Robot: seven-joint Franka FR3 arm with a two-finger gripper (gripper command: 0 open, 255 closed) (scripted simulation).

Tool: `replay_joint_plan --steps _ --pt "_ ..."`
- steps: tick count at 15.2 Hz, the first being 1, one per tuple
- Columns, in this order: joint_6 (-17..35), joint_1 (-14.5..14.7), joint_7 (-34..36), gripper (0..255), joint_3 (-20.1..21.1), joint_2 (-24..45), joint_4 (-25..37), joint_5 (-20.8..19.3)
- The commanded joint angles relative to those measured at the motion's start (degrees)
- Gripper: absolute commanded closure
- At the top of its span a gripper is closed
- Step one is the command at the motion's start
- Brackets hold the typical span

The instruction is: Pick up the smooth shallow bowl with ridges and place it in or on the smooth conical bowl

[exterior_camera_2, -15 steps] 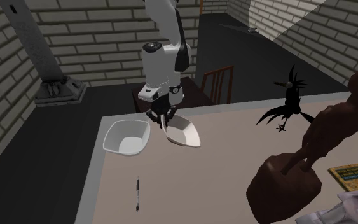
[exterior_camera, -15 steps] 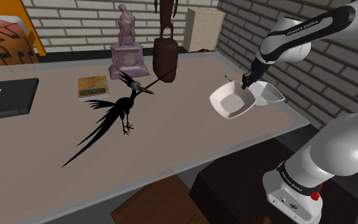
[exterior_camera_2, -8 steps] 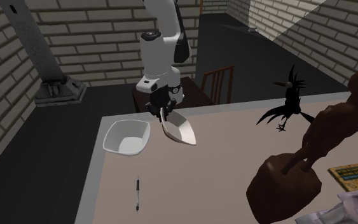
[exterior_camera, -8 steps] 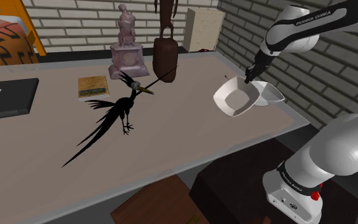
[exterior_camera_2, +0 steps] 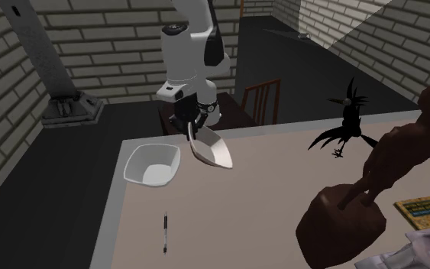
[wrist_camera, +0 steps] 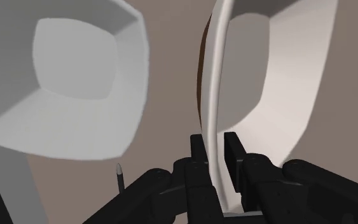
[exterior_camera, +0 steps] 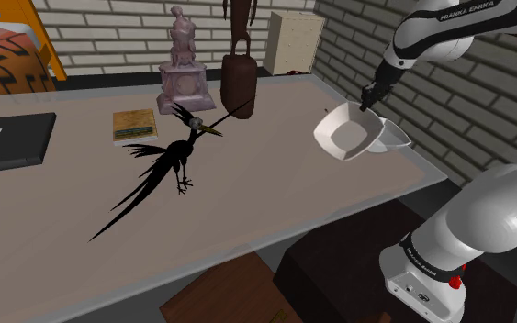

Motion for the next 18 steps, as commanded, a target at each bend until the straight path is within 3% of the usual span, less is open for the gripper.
replay_joint_plan --steps 1,10,18 --pt "-0.98 -0.88 -2.91 255 -2.00 0.37 1.40 -0.11" --pt "-4.25 -3.05 -18.47 255 -12.48 8.68 12.21 3.85" --pt "-9.19 -6.09 -34.57 255 -20.54 21.89 26.08 14.16"
